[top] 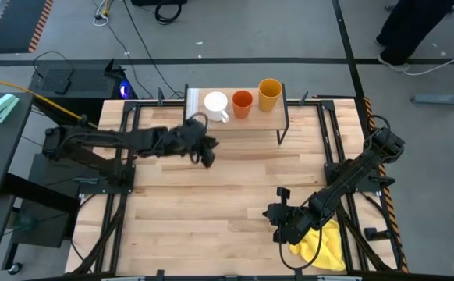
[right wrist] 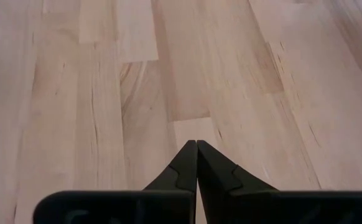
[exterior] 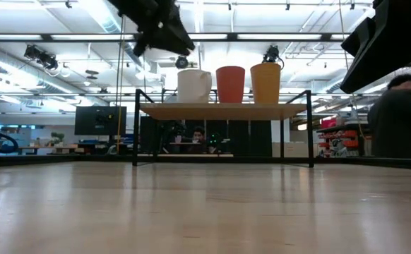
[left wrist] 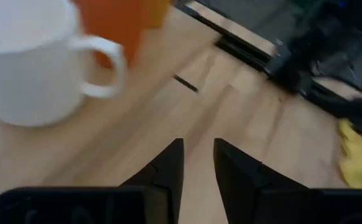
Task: Stack small to large cups/mugs on shelf
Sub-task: Return to Home Position
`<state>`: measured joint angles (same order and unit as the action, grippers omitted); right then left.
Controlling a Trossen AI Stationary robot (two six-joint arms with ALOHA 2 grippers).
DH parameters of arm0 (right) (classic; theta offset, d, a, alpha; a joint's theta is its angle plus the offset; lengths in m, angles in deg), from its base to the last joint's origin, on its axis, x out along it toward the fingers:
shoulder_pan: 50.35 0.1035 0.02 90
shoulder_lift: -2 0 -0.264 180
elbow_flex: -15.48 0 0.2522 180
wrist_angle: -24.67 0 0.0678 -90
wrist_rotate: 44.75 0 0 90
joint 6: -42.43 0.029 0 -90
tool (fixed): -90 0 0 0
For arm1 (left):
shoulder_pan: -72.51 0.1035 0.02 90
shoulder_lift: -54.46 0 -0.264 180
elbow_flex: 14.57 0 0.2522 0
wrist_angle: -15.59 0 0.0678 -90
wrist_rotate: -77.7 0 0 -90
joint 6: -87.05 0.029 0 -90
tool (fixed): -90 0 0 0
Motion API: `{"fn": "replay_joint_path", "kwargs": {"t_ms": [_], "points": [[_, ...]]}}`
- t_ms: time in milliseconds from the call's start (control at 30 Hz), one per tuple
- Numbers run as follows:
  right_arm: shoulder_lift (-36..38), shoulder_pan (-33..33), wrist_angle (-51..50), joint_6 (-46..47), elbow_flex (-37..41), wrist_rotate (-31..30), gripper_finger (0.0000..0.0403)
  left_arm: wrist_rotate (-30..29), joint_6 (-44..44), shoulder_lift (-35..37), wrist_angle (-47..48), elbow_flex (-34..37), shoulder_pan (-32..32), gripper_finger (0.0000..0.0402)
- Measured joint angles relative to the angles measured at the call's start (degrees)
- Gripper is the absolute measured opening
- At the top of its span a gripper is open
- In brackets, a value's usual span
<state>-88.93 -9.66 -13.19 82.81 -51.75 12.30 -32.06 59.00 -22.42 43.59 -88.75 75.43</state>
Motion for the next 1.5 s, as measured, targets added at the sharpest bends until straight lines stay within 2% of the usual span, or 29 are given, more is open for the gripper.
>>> {"fn": "replay_joint_path", "kwargs": {"t_ms": [100,367,600,933,1233,1500], "points": [[0.0,0.0,0.0,0.1,0.0,0.0,0.0016,-2.6,-1.1,1.4,5.0,0.0,-5.0,0.0092],[0.0,0.0,0.0,0.2,0.0,0.0,0.0016,-15.3,-8.6,3.9,16.0,0.0,-17.7,0.0087],[0.1,0.1,0.0,0.2,0.0,0.4,0.0015,-21.1,-11.8,4.6,19.2,0.0,-26.4,0.0089],[1.1,2.1,-0.1,0.1,0.0,0.5,0.0015,-21.9,-2.1,5.3,15.9,0.0,-36.5,0.0083],[4.0,3.6,0.0,0.0,0.0,0.5,0.0015,-21.8,10.9,5.3,3.5,0.0,-43.0,0.0076],[9.5,4.3,0.0,0.0,0.0,0.4,0.0015,-21.8,12.3,5.3,0.8,0.0,-47.2,0.0078]]}}
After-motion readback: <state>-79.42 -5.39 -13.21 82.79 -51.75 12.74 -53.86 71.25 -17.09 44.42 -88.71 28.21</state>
